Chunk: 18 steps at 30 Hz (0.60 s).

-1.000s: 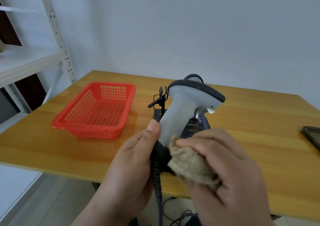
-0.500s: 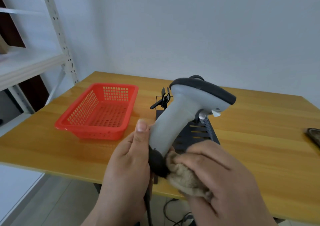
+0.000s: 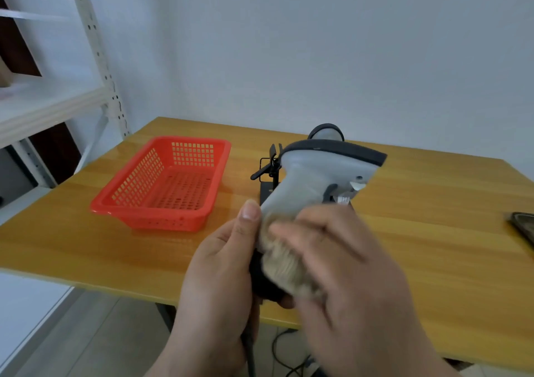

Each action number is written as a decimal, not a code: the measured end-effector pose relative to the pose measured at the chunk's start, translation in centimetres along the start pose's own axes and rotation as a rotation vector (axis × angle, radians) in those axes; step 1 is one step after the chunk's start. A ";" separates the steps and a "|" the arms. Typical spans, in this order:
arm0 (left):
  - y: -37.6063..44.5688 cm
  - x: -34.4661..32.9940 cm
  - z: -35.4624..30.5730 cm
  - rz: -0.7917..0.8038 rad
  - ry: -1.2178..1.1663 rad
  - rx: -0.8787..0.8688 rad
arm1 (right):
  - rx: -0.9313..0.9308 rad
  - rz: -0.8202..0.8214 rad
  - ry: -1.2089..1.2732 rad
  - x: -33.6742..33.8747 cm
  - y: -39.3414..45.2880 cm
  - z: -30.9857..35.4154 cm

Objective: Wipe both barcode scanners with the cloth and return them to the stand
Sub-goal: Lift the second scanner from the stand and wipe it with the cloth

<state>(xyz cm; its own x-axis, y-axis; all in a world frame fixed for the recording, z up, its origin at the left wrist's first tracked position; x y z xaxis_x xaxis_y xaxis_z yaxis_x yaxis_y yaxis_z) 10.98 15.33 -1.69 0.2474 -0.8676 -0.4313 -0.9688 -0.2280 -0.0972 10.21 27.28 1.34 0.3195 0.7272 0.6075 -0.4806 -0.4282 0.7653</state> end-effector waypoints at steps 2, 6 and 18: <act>0.2 0.4 0.0 -0.004 0.006 0.007 | 0.022 0.039 0.055 -0.1 -0.4 0.1; 0.1 -0.3 0.0 0.049 -0.026 0.036 | -0.080 -0.135 -0.085 1.0 0.6 -2.4; 0.8 -0.2 1.5 0.045 -0.202 0.191 | -0.069 -0.088 -0.001 0.4 -0.5 -1.0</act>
<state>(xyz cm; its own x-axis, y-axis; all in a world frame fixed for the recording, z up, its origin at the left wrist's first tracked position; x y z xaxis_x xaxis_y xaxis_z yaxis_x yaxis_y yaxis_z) 10.10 15.96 -3.05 0.2148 -0.7651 -0.6071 -0.9686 -0.0870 -0.2331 9.75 28.34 1.04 0.3642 0.7598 0.5387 -0.5057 -0.3244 0.7994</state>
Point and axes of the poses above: each hand's wrist, its own y-axis towards the middle knuckle, its own x-axis out of the back of the hand, z = x × y, the point moved 3 cm from there along y, towards the middle knuckle, and after that the axes turned 4 degrees about x, right-handed, at the moved point
